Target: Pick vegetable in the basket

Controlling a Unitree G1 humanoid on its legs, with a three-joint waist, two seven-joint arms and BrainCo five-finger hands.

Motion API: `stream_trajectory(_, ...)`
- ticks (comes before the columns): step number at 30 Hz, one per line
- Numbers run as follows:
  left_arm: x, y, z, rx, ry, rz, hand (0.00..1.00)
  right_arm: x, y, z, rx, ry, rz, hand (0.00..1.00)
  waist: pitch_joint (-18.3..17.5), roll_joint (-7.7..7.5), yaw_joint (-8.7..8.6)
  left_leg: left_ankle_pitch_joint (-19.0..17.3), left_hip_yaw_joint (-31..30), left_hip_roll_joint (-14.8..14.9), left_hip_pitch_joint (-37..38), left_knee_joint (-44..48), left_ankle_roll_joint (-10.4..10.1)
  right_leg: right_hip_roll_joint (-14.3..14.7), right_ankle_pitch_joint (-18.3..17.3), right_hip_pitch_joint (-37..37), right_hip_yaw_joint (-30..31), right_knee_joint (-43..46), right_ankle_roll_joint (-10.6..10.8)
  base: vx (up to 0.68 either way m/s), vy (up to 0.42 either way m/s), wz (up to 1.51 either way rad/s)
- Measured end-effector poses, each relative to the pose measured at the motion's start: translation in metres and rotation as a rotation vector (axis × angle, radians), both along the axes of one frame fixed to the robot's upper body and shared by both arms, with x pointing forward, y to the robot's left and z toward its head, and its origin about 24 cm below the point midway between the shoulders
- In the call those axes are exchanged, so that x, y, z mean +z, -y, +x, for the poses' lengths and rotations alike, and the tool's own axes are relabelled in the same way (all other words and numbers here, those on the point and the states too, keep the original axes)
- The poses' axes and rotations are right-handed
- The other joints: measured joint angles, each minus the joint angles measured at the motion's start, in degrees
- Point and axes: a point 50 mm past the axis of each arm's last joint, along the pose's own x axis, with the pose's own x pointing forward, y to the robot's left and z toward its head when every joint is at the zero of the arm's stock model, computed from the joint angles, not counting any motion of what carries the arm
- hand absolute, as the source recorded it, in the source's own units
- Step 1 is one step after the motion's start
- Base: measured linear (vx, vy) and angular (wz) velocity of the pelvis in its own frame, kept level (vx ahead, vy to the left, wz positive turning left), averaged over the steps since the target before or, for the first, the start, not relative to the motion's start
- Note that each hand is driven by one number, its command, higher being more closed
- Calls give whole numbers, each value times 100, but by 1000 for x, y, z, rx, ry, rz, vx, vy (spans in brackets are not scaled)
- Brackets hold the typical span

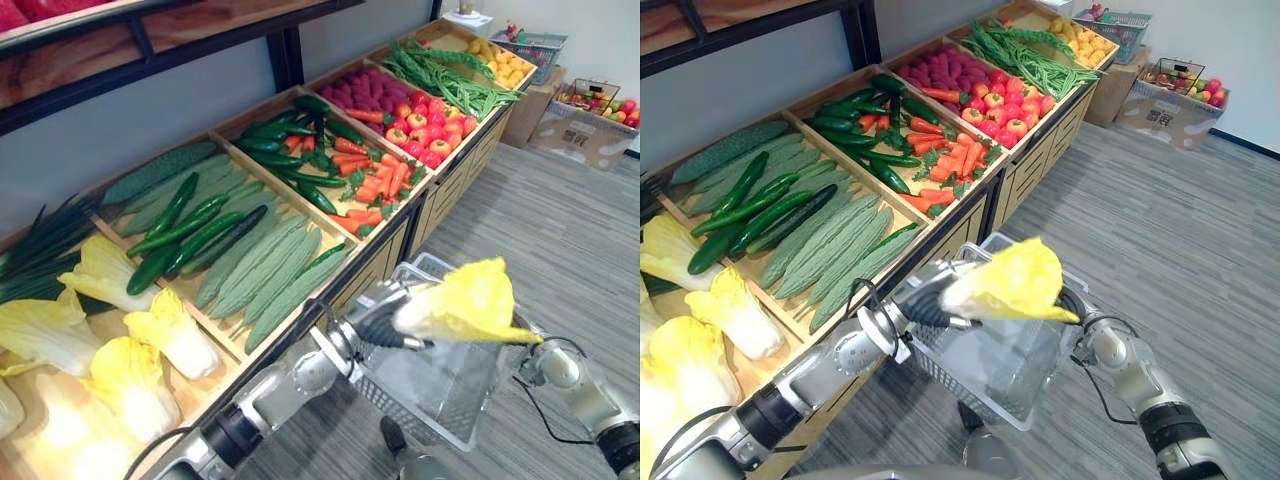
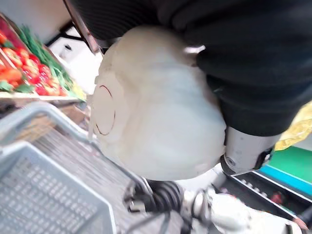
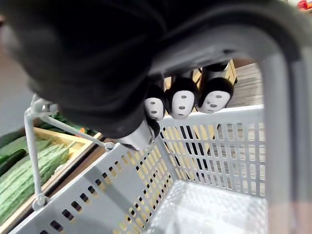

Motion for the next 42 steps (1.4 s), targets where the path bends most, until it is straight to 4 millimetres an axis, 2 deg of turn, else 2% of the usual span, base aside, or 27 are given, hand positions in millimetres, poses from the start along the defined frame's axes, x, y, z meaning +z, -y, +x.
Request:
stream_trajectory(6, -27, 2, -9, -131, -59, 180, 100, 7, -4, 3, 65, -6, -34, 100, -70, 61, -18, -25, 268, 145, 98, 123, -42, 115, -45, -7, -10, 60, -60, 12, -40, -9)
stream_trajectory(10, -46, -8, -8, -125, -116, 273, 100, 5, -11, 1, 105, -40, -18, 100, -78, 63, -24, -53, 450, 199, 208, 139, -88, 182, -107, -27, -7, 109, -148, -4, -50, -24)
stream_trajectory(12, -57, -14, -5, -100, -148, 314, 100, 7, -16, 1, 142, -36, -23, 100, -88, 64, -35, -60, 549, 202, 208, 143, -99, 217, -90, -116, 3, 179, -123, -3, -42, -19)
stream_trajectory(19, -77, -28, 5, -23, -190, 409, 100, 11, -27, 2, 221, -69, 0, 100, -91, 60, -164, -72, 671, 229, 245, 194, -120, 265, -77, -120, 69, 216, -111, -11, -21, -6)
stream_trajectory(25, -83, -39, 24, 120, -215, 408, 100, 24, -41, 4, 271, -44, 104, 100, -86, 34, -170, -123, 891, 236, 305, 228, -194, 365, -69, -218, 298, 288, -98, -31, -20, -20)
stream_trajectory(35, -88, -43, 37, 193, -191, 462, 100, 39, -63, 6, 415, -40, 93, 100, -80, -38, -278, -233, 1371, 368, 495, 454, -301, 630, -30, -286, 736, 300, -73, -9, -11, -27)
stream_trajectory(40, -88, -43, 43, 214, -191, 470, 100, 38, -70, 4, 466, -77, 84, 100, -72, -63, -314, -240, 1637, 398, 623, 497, -309, 742, -20, -282, 939, 318, -77, -5, -4, -25)
stream_trajectory(41, -88, -44, 44, 217, -190, 475, 0, 38, -71, 4, 476, -79, 82, 100, -72, -63, -329, -240, 1649, 400, 632, 500, -309, 758, -20, -290, 954, 339, -77, -16, -16, -9)
stream_trajectory(42, -88, -44, 46, 219, -185, 486, 0, 37, -73, 4, 483, -81, 80, 100, -71, -63, -337, -240, 1663, 406, 653, 501, -309, 779, -20, -288, 970, 359, -77, -18, -19, -11)
